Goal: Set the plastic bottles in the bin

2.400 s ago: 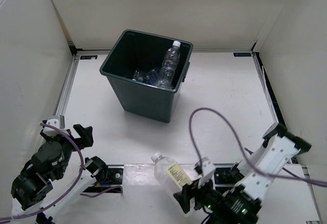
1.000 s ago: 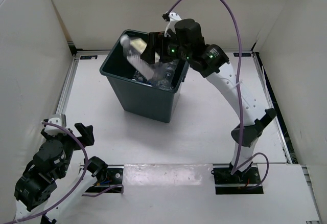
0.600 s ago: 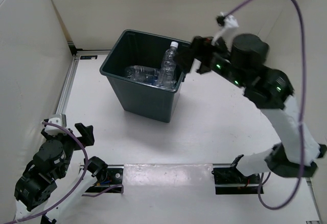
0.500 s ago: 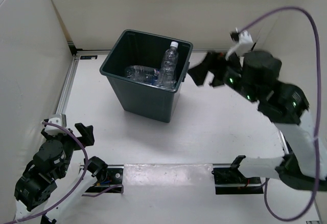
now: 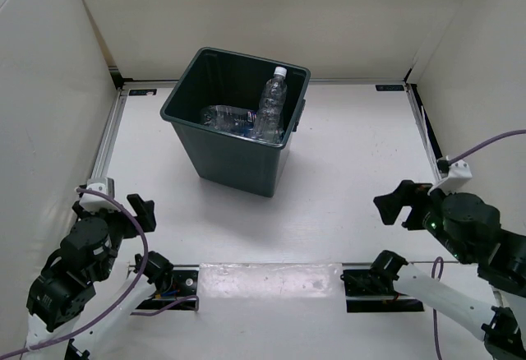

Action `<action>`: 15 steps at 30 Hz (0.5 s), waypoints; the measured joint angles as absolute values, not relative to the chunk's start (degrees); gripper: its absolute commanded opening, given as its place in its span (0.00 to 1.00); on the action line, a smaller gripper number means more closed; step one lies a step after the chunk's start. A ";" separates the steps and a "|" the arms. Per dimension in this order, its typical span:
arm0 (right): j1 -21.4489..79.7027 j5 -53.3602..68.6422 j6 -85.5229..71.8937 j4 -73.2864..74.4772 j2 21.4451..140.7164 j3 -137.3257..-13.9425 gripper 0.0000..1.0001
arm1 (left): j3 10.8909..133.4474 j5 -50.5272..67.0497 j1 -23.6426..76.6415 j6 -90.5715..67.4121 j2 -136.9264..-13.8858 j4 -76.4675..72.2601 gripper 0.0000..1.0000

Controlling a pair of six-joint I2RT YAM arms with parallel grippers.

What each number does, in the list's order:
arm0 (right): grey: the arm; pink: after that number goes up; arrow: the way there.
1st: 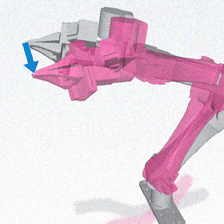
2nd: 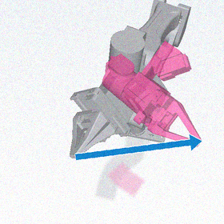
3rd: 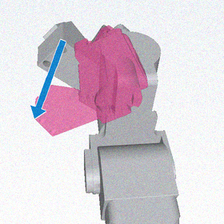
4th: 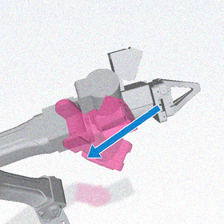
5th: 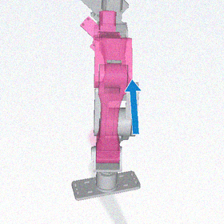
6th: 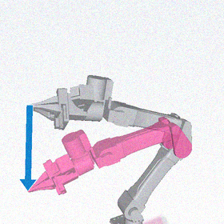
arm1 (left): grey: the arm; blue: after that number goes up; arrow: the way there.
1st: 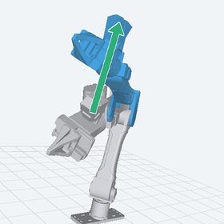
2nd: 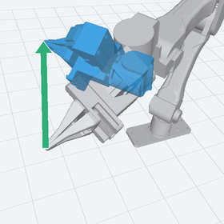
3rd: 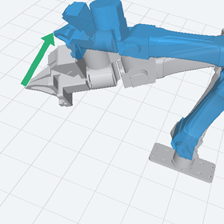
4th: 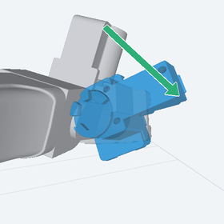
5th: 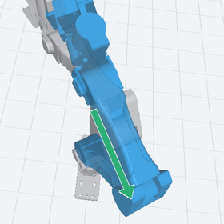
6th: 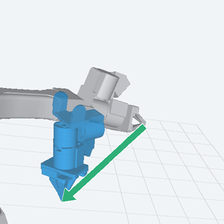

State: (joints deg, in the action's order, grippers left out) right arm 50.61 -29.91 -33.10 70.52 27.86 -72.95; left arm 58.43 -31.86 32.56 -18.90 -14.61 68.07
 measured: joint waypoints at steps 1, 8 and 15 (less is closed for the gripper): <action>50.30 -31.20 -33.87 71.09 26.94 -71.35 0.90 | 58.43 -31.75 32.56 -18.87 -14.74 68.07 1.00; 59.22 -39.42 -40.88 74.28 27.86 -65.36 0.90 | 58.46 -31.73 32.49 -18.92 -14.74 68.12 1.00; 83.46 -51.57 -59.00 76.69 25.10 -64.45 0.90 | 58.46 -31.73 32.42 -19.05 -15.07 68.10 1.00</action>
State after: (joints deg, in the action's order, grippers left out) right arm 83.46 -51.57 -59.00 76.69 25.10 -64.45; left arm 58.46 -31.73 32.42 -19.05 -15.07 68.10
